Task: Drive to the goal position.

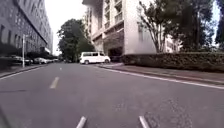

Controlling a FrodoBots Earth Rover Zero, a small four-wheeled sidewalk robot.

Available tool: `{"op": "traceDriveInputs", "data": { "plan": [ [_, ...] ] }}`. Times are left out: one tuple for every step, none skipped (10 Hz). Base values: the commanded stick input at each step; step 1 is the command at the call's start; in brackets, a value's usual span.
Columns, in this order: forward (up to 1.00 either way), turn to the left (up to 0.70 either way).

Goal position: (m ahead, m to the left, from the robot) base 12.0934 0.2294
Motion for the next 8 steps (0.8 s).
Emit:
{"op": "traceDriveInputs", "data": {
  "plan": [
    [0.70,0.00],
    [0.70,0.00],
    [0.70,0.00],
    [0.70,0.00],
    [0.70,0.00],
    [0.70,0.00],
    [0.70,0.00],
    [0.70,0.00]
  ]
}}
